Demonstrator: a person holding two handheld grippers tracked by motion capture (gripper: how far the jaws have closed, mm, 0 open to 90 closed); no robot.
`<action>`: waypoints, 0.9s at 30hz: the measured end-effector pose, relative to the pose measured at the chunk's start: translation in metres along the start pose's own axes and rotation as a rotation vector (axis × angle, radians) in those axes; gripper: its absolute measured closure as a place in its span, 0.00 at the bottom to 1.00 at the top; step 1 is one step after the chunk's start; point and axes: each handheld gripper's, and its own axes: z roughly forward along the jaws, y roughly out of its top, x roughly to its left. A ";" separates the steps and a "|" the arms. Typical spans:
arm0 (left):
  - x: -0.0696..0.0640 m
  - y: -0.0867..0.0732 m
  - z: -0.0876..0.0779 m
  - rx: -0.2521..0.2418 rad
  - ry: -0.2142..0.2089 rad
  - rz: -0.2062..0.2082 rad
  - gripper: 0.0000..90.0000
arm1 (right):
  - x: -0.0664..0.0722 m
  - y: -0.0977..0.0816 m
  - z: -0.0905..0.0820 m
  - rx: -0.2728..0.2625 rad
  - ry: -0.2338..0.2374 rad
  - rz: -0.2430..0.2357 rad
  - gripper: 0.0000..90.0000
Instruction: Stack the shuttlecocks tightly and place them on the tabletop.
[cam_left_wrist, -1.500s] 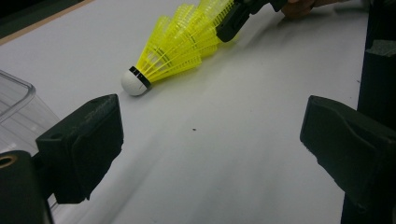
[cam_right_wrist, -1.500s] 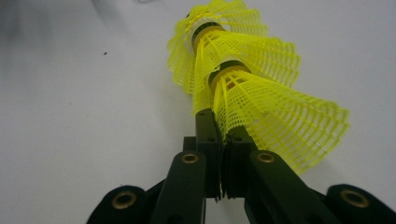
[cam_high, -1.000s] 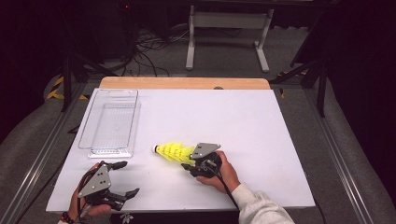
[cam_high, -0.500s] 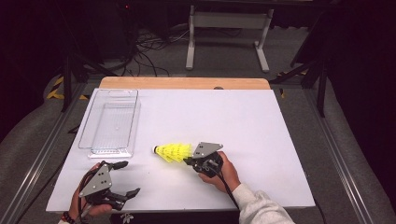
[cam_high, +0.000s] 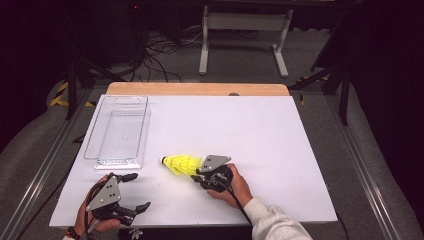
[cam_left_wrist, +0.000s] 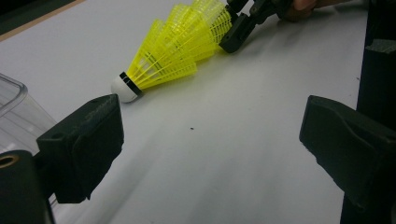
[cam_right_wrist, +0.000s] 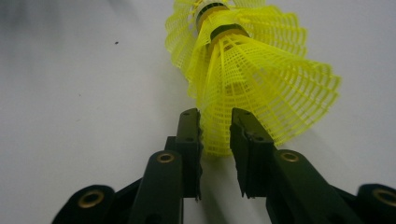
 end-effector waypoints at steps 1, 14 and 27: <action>0.000 0.000 0.000 0.000 0.000 0.003 0.08 | -0.001 0.000 -0.001 -0.003 0.001 0.003 0.71; 0.000 0.001 -0.002 -0.008 0.009 0.004 0.08 | 0.001 0.002 -0.039 -0.065 -0.020 -0.060 0.54; 0.001 0.001 -0.004 -0.009 0.021 0.002 0.08 | 0.000 -0.013 -0.074 -0.075 -0.057 -0.062 0.39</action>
